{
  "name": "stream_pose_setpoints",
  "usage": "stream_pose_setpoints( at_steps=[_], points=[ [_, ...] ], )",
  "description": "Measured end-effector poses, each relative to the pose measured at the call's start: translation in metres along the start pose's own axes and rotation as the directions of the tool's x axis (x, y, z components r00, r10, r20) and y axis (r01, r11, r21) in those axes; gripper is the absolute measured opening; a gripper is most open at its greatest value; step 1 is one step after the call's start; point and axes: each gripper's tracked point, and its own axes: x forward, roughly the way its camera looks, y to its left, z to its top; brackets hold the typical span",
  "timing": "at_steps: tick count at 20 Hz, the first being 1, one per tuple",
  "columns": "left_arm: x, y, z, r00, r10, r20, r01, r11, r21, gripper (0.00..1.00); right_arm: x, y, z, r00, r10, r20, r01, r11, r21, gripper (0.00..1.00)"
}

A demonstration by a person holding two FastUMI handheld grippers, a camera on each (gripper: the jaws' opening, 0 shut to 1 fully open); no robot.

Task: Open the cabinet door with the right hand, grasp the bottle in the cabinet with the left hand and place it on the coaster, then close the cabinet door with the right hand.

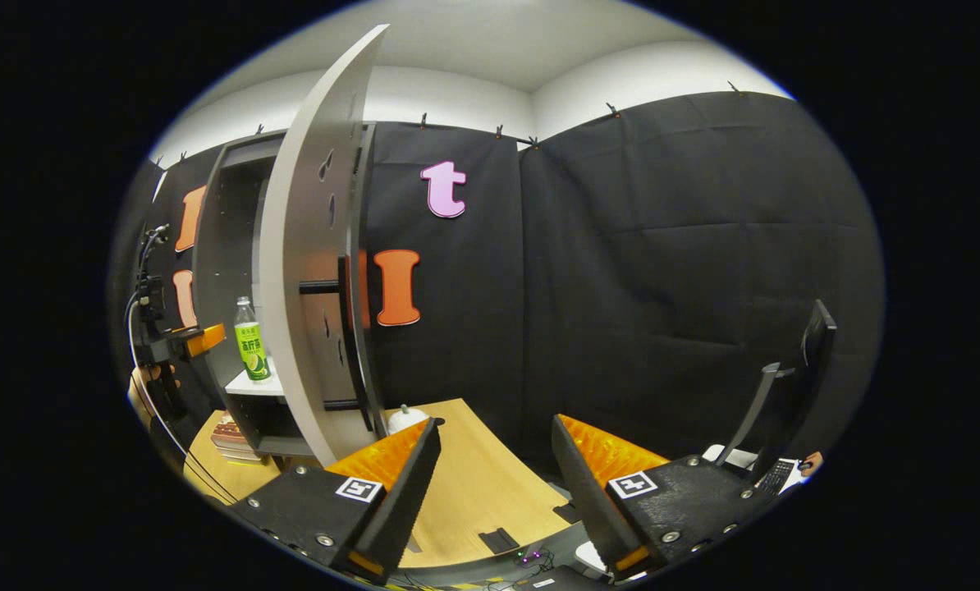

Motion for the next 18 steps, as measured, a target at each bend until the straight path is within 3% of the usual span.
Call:
stream_pose_setpoints(
  at_steps=[2,3,5,9,14,15,16,18],
  points=[
    [0.02,0.002,-0.007,1.0,0.022,0.001,-0.022,1.0,0.014,0.97,0.002,-0.011,-0.001,1.0,-0.016,-0.003,0.016,1.0,0.004,0.92],
    [0.029,0.004,-0.011,0.999,0.033,0.002,-0.033,0.999,0.012,0.98,0.003,-0.015,-0.002,1.0,-0.025,-0.003,0.025,1.0,0.006,0.98],
    [0.048,0.007,-0.014,0.999,0.053,0.006,-0.053,0.998,0.02,0.97,0.006,-0.021,-0.004,0.999,-0.035,-0.006,0.035,0.999,0.011,0.93],
    [0.083,0.006,-0.016,0.997,0.071,0.015,-0.072,0.996,0.057,0.97,0.012,-0.03,-0.009,0.999,-0.046,-0.02,0.046,0.999,0.02,0.93],
    [0.113,0.008,-0.026,0.997,0.081,-0.016,-0.08,0.996,0.026,0.97,0.021,-0.034,-0.02,0.998,-0.05,-0.045,0.051,0.999,0.016,0.93],
    [0.116,0.008,-0.026,0.997,0.076,-0.019,-0.076,0.997,0.021,0.96,0.021,-0.034,-0.021,0.998,-0.05,-0.047,0.051,0.999,0.016,0.93],
    [0.117,0.008,-0.026,0.998,0.066,-0.017,-0.066,0.998,0.019,0.85,0.022,-0.035,-0.022,0.998,-0.05,-0.049,0.05,0.999,0.016,0.93],
    [0.106,0.006,-0.025,0.999,0.041,-0.031,-0.041,0.999,0.01,0.82,0.022,-0.035,-0.021,0.998,-0.049,-0.048,0.05,0.999,0.017,0.93]
  ],
)
